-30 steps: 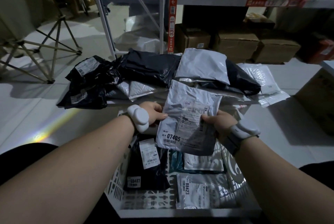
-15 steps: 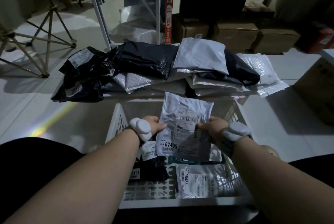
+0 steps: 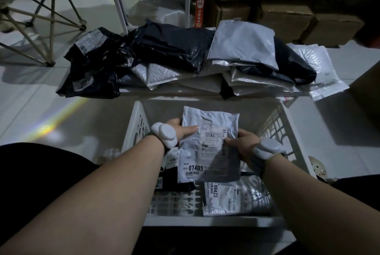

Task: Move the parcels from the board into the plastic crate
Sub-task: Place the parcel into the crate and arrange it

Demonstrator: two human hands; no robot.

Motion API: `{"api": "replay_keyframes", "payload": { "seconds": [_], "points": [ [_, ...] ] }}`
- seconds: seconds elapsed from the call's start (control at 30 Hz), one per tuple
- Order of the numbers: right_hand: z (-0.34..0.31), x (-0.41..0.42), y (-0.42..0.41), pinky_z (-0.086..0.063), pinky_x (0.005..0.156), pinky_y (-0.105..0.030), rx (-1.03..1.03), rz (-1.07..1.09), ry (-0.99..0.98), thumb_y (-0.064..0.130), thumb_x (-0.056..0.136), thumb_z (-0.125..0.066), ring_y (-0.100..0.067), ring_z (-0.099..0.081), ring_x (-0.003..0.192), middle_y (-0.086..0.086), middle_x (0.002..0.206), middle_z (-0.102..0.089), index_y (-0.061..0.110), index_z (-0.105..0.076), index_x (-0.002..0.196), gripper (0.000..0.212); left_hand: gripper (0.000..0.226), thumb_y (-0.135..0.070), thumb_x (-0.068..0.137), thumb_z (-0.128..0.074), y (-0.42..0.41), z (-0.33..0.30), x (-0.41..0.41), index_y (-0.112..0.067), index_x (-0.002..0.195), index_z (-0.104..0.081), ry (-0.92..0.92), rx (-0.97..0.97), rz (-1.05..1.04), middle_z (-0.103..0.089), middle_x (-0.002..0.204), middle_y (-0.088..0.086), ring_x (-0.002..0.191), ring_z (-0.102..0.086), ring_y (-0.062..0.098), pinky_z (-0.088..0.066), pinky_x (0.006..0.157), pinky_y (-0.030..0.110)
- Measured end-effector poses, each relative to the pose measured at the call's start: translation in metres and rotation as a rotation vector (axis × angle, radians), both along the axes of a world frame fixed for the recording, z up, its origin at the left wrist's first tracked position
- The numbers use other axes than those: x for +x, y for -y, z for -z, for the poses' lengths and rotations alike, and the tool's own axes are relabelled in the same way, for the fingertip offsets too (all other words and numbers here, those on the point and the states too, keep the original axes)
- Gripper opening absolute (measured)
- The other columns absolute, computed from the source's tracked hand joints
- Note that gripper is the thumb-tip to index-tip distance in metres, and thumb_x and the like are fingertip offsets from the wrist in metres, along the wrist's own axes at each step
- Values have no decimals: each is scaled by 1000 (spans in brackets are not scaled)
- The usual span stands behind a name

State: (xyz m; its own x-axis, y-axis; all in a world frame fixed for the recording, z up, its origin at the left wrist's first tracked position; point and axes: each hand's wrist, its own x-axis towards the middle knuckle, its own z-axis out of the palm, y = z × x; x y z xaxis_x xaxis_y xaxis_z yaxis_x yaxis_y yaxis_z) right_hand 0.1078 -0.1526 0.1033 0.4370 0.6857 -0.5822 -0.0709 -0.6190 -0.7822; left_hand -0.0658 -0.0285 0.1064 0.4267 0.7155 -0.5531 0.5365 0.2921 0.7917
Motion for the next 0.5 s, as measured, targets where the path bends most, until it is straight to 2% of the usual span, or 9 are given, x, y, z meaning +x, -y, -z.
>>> {"api": "replay_keyframes", "payload": {
  "seconds": [0.07, 0.13, 0.23, 0.27, 0.33, 0.4, 0.43, 0.5],
  "points": [
    [1, -3, 0, -49, 81, -34, -36, -88, 112, 9, 89, -63, -25, -61, 87, -7, 95, -66, 12, -64, 110, 21, 65, -28, 76, -77, -2, 7, 1, -2, 129, -48, -13, 65, -22, -60, 122, 12, 106, -61, 29, -52, 93, 40],
    [7, -3, -3, -48, 83, -31, -63, -186, 213, 10, 88, -65, -22, -59, 87, -8, 101, -68, 11, -65, 109, 21, 70, -29, 74, -79, -5, 10, 4, -6, 131, -45, -87, 217, 37, -55, 125, 7, 113, -57, 27, -49, 94, 34],
    [7, -9, -2, -42, 66, -18, -73, -327, 313, 11, 89, -64, -16, -55, 82, -7, 97, -66, 7, -67, 109, 20, 68, -40, 71, -79, -5, 5, 9, -12, 127, -53, -249, 441, 297, -57, 127, 6, 115, -56, 22, -47, 94, 31],
    [5, -11, -1, -41, 60, -15, -70, -358, 320, 11, 89, -64, -15, -54, 80, -5, 94, -65, 7, -68, 109, 20, 63, -41, 71, -78, -2, 0, 12, -12, 123, -56, -280, 460, 408, -60, 123, 5, 112, -57, 22, -47, 90, 30],
    [8, -14, -7, -45, 62, -18, -54, -368, 245, 10, 88, -65, -15, -59, 78, -3, 90, -65, 8, -69, 107, 19, 55, -45, 74, -75, 2, -4, 17, -11, 115, -60, -354, 454, 595, -63, 114, 4, 102, -60, 21, -44, 78, 25],
    [9, -17, -9, -54, 64, -21, -40, -326, 149, 10, 86, -67, -15, -63, 73, -3, 86, -69, 13, -70, 99, 14, 45, -43, 76, -74, 3, -4, 17, -10, 102, -61, -385, 425, 641, -64, 101, 2, 87, -57, 17, -40, 66, 22],
    [13, -17, -11, -57, 69, -26, -29, -294, 109, 11, 85, -68, -17, -65, 73, -4, 86, -70, 15, -69, 94, 10, 38, -40, 76, -75, 0, 0, 15, -11, 97, -62, -372, 386, 618, -64, 97, 1, 85, -57, 15, -41, 65, 21],
    [20, -16, -15, -59, 76, -35, 5, -207, 50, 16, 83, -72, -21, -67, 74, -4, 82, -72, 18, -69, 85, 4, 38, -34, 75, -77, -6, 5, 9, -10, 103, -66, -317, 293, 523, -69, 103, 2, 93, -63, 17, -49, 78, 24]
  ]
}}
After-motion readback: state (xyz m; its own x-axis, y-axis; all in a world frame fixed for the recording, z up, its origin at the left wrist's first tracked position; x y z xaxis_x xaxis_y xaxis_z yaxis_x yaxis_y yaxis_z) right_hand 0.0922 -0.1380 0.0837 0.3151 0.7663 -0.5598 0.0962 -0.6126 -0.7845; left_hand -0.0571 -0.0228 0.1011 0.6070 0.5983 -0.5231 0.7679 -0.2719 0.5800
